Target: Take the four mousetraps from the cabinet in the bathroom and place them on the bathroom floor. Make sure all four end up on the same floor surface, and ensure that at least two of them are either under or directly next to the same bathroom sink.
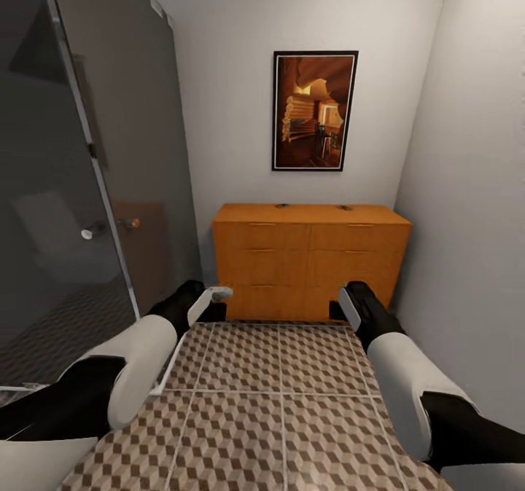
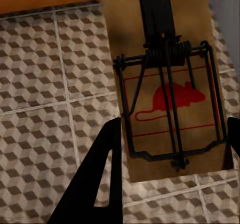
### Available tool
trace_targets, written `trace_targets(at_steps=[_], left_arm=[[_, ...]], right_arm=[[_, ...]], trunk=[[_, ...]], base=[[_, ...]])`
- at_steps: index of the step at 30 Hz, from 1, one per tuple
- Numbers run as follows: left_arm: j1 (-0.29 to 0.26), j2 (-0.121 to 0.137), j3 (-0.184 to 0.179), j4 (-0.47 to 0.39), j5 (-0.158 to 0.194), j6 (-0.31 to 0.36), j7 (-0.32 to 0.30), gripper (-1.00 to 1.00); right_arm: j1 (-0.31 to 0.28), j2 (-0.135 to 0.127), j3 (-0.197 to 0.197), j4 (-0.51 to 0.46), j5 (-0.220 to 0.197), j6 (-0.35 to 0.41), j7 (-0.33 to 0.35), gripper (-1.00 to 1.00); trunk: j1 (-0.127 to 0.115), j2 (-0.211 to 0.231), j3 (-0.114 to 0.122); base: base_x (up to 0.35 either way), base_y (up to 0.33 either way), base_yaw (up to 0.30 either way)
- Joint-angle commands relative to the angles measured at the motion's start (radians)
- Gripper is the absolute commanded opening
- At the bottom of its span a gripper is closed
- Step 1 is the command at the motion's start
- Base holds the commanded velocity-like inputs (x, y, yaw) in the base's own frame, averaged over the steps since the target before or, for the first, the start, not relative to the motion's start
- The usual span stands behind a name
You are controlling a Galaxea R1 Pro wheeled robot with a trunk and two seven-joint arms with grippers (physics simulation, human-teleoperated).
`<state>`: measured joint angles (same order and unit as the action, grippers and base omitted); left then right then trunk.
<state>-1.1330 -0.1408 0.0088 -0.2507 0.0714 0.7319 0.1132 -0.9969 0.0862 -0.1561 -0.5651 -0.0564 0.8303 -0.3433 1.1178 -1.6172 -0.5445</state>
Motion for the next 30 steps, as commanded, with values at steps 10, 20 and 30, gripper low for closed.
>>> trace_targets(at_steps=[10, 20, 30], left_arm=[[0.068, 0.021, 0.002, 0.242, 0.039, -0.3, 0.005, -1.0], [0.371, 0.083, 0.003, 0.247, 0.06, -0.483, 0.012, -1.0], [0.535, 0.097, 0.003, 0.248, 0.129, -0.586, 0.014, -1.0]], right_arm=[[0.213, -0.052, -0.003, 0.512, 0.204, -0.503, 0.163, -1.0], [0.348, -0.121, -0.003, 0.597, 0.245, -0.603, 0.299, -1.0], [0.492, -0.119, -0.003, 0.599, 0.245, -0.793, 0.292, -1.0]], trunk=[[-0.001, -0.001, -0.001], [-0.001, -0.001, -0.001], [-0.001, -0.001, -0.001]], base=[[-0.345, 0.091, 0.0], [-0.345, 0.092, 0.0], [-0.334, 0.091, 0.0]])
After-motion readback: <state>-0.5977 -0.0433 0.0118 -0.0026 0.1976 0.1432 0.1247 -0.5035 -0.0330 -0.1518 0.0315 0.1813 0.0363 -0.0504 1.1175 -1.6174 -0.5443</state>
